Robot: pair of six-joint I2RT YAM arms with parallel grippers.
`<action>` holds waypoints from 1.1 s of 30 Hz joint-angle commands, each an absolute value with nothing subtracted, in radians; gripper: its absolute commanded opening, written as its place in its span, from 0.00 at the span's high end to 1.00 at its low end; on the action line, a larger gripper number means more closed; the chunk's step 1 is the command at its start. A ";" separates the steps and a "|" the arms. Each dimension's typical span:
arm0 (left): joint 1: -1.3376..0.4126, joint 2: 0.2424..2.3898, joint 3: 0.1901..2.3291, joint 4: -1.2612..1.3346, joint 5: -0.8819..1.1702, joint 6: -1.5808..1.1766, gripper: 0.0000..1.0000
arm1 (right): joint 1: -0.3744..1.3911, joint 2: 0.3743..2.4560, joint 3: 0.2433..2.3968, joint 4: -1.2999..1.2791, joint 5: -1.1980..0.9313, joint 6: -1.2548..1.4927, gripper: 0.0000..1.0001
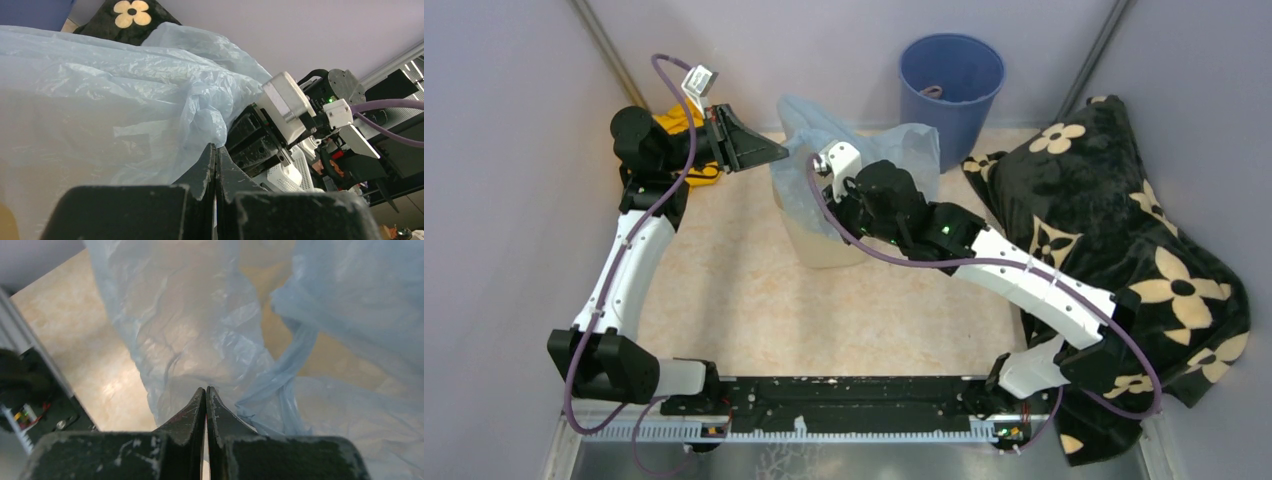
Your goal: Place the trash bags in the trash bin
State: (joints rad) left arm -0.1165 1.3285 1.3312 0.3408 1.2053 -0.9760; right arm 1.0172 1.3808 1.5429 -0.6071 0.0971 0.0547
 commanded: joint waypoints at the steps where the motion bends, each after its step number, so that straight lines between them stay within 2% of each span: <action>1: -0.123 1.319 1.362 0.361 1.222 -0.968 1.00 | 1.023 1.355 1.542 -0.296 0.284 -0.010 1.00; 7: -0.123 1.309 1.358 0.332 1.226 -0.945 1.00 | 1.023 1.419 1.683 -0.319 0.245 -0.053 1.00; 13: -0.123 1.310 1.353 0.328 1.227 -0.944 1.00 | 1.010 1.455 1.719 -0.311 0.252 -0.063 1.00; 20: -0.123 1.309 1.373 0.342 1.232 -0.963 1.00 | 0.936 1.501 1.689 -0.254 0.153 0.006 1.00; 23: -0.123 1.303 1.376 0.358 1.234 -0.976 1.00 | 0.875 1.495 1.601 -0.156 0.088 0.094 1.00; 28: -0.123 1.294 1.364 0.399 1.239 -1.015 1.00 | 0.781 1.505 1.422 0.174 -0.043 0.274 1.00; 33: -0.123 1.292 1.362 0.417 1.248 -1.028 0.99 | 0.775 1.623 1.461 0.299 -0.166 0.362 1.00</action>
